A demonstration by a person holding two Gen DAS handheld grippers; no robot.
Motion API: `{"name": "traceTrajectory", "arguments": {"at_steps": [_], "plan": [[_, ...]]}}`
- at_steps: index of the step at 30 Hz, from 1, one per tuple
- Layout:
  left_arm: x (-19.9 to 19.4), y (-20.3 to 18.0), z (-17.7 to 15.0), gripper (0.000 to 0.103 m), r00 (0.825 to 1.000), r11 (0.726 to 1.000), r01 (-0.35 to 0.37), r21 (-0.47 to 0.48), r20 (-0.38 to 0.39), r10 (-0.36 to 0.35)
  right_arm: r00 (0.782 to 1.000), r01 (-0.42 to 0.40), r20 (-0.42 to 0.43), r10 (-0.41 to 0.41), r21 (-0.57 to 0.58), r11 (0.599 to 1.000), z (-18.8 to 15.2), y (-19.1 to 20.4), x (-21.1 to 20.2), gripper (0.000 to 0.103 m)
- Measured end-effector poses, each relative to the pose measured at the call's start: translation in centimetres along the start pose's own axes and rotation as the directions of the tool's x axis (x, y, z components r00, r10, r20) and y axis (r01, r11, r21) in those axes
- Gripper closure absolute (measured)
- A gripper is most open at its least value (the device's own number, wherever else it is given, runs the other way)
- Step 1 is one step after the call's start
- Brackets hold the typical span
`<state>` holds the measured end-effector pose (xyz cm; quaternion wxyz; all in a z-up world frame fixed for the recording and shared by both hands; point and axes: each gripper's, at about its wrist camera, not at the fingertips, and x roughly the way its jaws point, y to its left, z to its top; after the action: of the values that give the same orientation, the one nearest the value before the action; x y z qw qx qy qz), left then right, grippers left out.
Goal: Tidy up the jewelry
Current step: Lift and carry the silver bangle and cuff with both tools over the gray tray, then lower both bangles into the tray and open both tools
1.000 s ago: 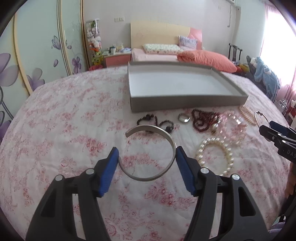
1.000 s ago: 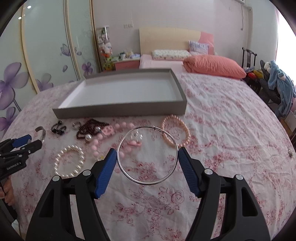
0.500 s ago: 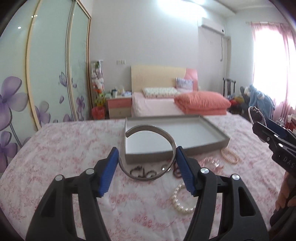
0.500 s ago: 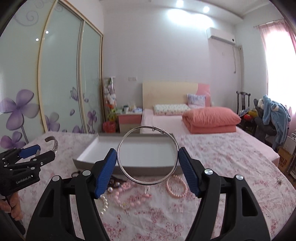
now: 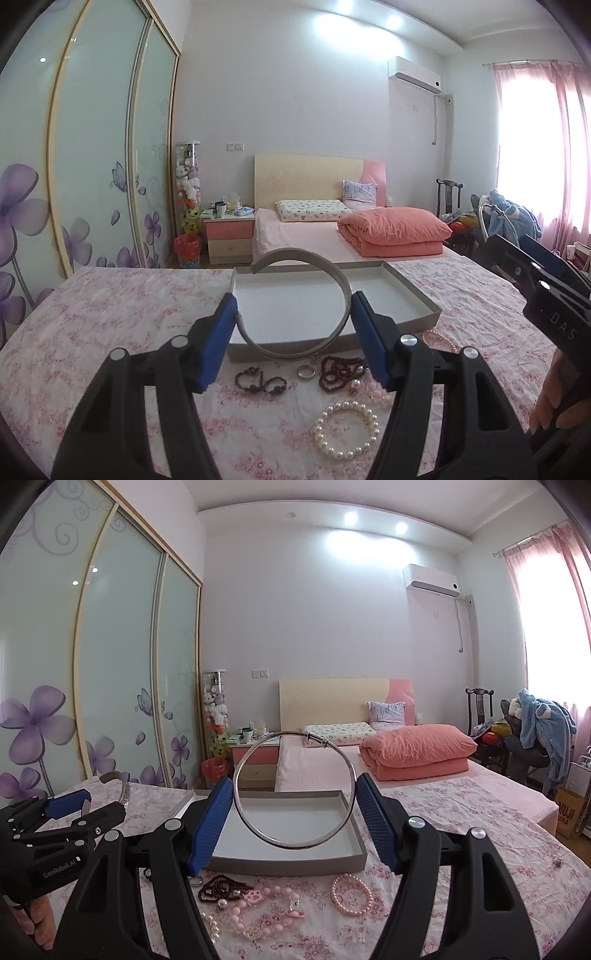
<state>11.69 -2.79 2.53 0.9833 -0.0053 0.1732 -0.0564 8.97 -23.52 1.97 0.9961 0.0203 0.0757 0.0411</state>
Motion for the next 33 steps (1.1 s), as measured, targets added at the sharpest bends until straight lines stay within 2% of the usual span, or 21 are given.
{"name": "traceTrajectory", "arguments": {"at_steps": [8,13,17,20,23,27,33], "plan": [[3.6,-0.2,1.7,0.041,1.0,1.0,-0.006,0.0,-0.006,0.006,1.0,0.013,0.01,-0.013,0.014,1.0,0.9,-0.3,2.9,0.034],[6.9,0.3,2.0,0.041,1.0,1.0,-0.014,0.002,-0.026,0.014,1.0,0.02,-0.016,-0.02,0.02,1.0,0.8,-1.0,5.7,0.034],[10.3,0.7,1.8,0.041,0.998,1.0,-0.023,0.0,-0.066,0.022,0.996,0.022,-0.091,-0.02,0.025,0.999,-0.1,-1.7,9.0,0.034],[13.0,1.0,1.5,0.041,0.993,1.0,-0.026,-0.006,-0.115,0.026,0.984,0.015,-0.178,-0.008,0.037,0.999,-1.2,-2.1,11.7,0.034],[15.7,1.4,1.0,0.041,0.982,1.0,-0.011,-0.021,-0.188,0.007,0.96,0.005,-0.281,0.01,0.05,0.999,-2.3,-2.4,14.3,0.034],[18.7,1.8,0.4,0.041,0.961,0.999,0.006,-0.037,-0.276,-0.016,0.904,-0.015,-0.426,0.041,0.064,0.998,-4.2,-2.4,17.4,0.034],[21.6,2.3,-0.6,0.04,0.93,0.998,0.015,-0.066,-0.365,-0.038,0.837,-0.011,-0.543,0.062,0.097,0.995,-6.1,-2.2,19.6,0.033]]}}
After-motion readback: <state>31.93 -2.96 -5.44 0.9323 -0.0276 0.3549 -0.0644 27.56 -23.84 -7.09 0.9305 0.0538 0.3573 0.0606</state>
